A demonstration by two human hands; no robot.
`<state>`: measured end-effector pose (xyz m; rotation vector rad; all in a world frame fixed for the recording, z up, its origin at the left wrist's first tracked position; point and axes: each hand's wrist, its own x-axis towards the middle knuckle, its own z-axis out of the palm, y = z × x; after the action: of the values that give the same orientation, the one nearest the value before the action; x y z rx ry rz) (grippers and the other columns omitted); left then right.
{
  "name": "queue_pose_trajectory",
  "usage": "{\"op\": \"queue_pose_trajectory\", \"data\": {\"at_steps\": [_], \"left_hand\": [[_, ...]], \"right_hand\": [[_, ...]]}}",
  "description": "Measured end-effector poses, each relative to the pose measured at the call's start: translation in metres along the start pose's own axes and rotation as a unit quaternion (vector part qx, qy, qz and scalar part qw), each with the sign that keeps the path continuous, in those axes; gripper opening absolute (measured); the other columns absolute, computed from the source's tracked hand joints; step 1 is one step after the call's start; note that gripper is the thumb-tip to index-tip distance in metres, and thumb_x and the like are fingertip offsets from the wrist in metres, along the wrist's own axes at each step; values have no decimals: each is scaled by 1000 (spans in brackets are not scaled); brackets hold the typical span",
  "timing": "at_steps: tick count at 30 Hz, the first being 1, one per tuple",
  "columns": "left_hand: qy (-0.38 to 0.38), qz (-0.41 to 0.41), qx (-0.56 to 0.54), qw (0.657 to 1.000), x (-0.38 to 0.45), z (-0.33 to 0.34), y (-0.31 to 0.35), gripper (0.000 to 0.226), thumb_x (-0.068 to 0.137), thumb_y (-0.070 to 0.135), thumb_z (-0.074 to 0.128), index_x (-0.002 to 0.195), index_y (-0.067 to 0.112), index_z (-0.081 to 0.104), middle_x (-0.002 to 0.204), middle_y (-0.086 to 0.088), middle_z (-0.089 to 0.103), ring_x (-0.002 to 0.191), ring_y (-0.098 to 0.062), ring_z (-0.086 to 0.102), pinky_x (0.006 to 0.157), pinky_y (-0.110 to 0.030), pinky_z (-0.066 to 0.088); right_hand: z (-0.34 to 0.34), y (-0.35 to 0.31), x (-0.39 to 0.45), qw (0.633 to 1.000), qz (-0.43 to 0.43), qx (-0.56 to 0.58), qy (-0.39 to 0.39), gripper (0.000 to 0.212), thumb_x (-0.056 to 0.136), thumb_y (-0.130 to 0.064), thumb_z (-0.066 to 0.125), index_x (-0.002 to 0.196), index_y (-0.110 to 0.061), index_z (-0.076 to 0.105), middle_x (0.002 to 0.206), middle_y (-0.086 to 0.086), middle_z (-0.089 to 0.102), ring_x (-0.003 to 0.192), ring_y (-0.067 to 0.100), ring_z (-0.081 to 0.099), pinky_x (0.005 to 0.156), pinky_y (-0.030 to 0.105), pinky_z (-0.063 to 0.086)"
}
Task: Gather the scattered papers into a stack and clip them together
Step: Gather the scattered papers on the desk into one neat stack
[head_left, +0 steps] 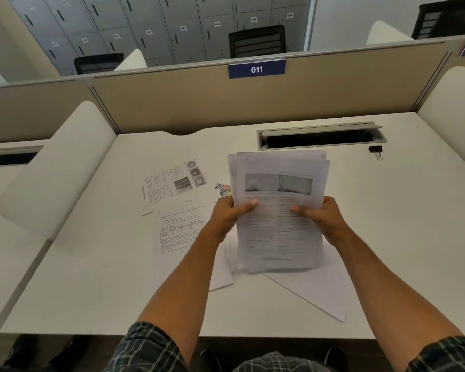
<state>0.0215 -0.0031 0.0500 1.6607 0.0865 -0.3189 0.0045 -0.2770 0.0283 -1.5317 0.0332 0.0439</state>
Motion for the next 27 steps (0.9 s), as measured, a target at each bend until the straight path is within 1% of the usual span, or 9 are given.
{"op": "queue_pose_trajectory", "data": {"at_steps": [2,5,7,10,12,16,19,23,27], "left_hand": [[99,-11,121,988,3,-15,-7,40,88,53,77,101,15,78,98,-3,80,96,-26,74,82,-37,60],[280,-124,368,878,3,-50,-28,55,90,57,69,123,12,69,127,-13,67,117,-35,64,101,-45,50],[283,-232,440,820,-3,-74,-42,69,87,50,71,139,9,54,148,-21,48,137,-44,47,114,-51,38],[263,-344,430,792,-15,-95,-61,116,75,65,79,158,3,25,165,-30,18,155,-49,15,123,-63,18],[280,-382,414,777,-23,-103,-70,144,59,84,78,160,2,17,165,-30,18,154,-48,19,119,-68,22],[307,-385,411,767,-25,-111,-70,153,45,86,83,157,2,21,153,-27,33,140,-44,38,112,-63,37],[323,-380,370,784,-21,-113,-67,133,45,74,92,144,5,36,141,-24,46,130,-40,47,105,-54,42],[337,-359,313,812,-23,-120,-72,113,53,63,96,136,6,45,138,-21,56,129,-43,53,104,-54,42],[335,-258,292,858,-28,-131,-81,68,73,45,92,119,2,64,123,-20,67,116,-43,64,96,-51,55]], "right_hand": [[-4,6,1,1000,22,-12,17,47,62,-35,97,103,-19,80,102,3,83,91,25,81,70,33,66],[-9,15,-1,998,45,-14,43,52,62,-31,96,109,-18,78,101,1,83,90,23,81,71,34,66],[-12,20,-2,997,59,-11,52,55,60,-30,95,111,-17,77,101,3,83,90,24,81,74,37,66],[-15,25,-4,996,67,-4,58,59,60,-28,95,114,-14,76,103,5,83,91,25,81,74,38,66],[-15,26,-4,996,67,-2,59,59,61,-28,95,115,-14,76,102,5,83,90,25,81,72,36,66],[-12,26,-3,996,68,-1,54,59,60,-28,95,114,-14,76,101,5,83,89,25,81,68,34,65],[-12,29,-2,996,69,-2,54,59,60,-29,96,114,-14,76,102,6,83,89,26,81,70,37,66],[-13,33,-1,996,73,-1,54,60,59,-30,97,114,-16,76,102,5,83,90,27,81,68,34,65],[-17,38,1,995,79,6,64,72,49,-37,100,113,-15,77,104,6,83,92,27,81,73,38,66]]}}
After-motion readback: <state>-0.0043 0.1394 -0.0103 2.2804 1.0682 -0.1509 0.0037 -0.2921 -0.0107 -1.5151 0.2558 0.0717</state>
